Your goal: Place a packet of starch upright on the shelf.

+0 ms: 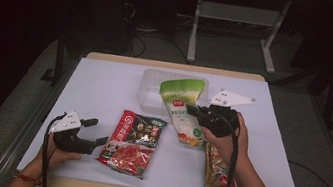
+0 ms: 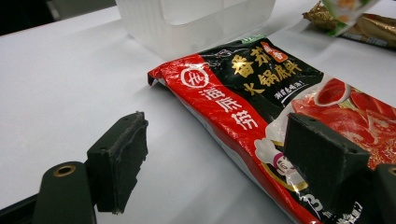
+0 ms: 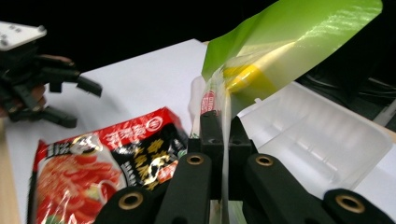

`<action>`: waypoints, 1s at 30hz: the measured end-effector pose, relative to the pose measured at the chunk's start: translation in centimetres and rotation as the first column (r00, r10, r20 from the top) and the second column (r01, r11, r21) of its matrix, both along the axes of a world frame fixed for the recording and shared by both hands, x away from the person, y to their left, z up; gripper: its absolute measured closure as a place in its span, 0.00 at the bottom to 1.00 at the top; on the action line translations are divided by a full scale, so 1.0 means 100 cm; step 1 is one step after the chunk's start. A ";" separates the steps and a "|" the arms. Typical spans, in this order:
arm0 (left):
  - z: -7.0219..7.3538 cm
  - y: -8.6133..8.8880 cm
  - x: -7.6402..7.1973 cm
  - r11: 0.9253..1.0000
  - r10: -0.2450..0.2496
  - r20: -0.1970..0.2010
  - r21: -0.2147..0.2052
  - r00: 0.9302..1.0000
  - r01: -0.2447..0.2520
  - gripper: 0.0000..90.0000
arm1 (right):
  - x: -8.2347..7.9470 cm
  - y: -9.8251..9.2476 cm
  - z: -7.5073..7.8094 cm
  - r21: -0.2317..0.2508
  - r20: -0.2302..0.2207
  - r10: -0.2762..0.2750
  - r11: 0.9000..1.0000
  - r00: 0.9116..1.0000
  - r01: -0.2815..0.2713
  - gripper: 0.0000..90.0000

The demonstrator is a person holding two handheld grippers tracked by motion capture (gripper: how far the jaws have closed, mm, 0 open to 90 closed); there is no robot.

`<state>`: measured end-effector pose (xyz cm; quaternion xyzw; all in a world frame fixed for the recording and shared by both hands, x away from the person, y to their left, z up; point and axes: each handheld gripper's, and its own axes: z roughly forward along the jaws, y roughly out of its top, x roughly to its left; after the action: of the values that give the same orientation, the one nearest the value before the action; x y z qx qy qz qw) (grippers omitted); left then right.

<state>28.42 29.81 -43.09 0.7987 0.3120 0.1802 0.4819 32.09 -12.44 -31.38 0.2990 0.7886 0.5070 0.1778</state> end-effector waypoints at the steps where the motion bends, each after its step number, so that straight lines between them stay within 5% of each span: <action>1: 0.000 0.000 0.000 1.000 0.000 0.000 0.000 1.000 0.000 0.23 | 0.002 0.000 0.001 -0.002 0.005 -0.007 1.000 1.000 0.007 1.00; 12: -0.001 -0.002 0.000 1.000 -0.006 -0.003 0.000 1.000 0.006 0.23 | 0.026 0.004 0.010 -0.002 0.037 -0.071 0.997 0.997 0.071 1.00; 21: -0.002 -0.003 0.000 1.000 -0.014 -0.004 0.008 1.000 0.014 0.23 | 0.049 0.007 0.019 0.001 0.080 -0.149 0.989 0.986 0.150 1.00; 30: -0.002 -0.004 0.000 1.000 -0.019 -0.007 0.008 1.000 0.019 0.23 | 0.070 0.011 0.018 0.010 0.070 -0.183 0.983 0.981 0.183 1.00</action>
<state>28.46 29.37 -43.33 0.8041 0.3053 0.1742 0.4794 39.06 -11.36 -29.61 0.3527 0.7501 0.5000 0.2508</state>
